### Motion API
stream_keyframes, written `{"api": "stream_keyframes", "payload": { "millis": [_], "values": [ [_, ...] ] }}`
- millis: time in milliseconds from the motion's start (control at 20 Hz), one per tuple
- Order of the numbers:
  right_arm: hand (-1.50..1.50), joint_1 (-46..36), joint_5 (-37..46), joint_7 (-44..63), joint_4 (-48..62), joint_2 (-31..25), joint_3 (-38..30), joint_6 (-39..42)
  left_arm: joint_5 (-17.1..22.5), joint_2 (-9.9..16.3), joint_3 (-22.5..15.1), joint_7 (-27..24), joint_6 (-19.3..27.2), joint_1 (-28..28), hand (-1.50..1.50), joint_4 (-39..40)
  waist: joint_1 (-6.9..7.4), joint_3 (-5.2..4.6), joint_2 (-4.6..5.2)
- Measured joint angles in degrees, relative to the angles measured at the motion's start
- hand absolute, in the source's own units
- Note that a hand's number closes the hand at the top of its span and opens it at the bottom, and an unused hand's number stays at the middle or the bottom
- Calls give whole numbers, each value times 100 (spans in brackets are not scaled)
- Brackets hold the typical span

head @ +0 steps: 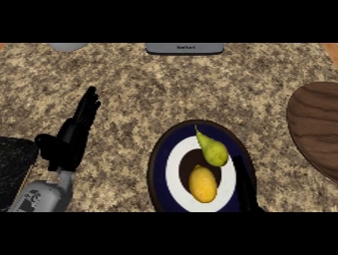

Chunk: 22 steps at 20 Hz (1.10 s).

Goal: Pick the lemon from the plate and place it in the bowl

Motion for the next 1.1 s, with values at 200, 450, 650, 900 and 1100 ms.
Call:
{"api": "stream_keyframes", "payload": {
  "millis": [200,450,650,900,1100],
  "values": [
    [-150,-17,-365,-286,288,107,7,-357,-88,-100,-27,14,8,124,0,-91,5,1,-2],
    [-150,-22,-691,-588,679,353,89,-719,-182,-207,180,-45,-186,45,0,80,-6,0,0],
    [-150,-183,-957,-810,1074,415,-91,-825,-367,-339,243,-49,-249,145,0,2,-2,-1,-1],
    [-150,-413,-594,-470,1535,570,-316,-721,-460,-451,348,117,-300,43,0,-22,-2,-2,-1],
    [-150,-448,-451,-394,1767,575,-374,-629,-569,-534,441,87,-397,37,0,55,-5,-4,-3]
  ]
}}
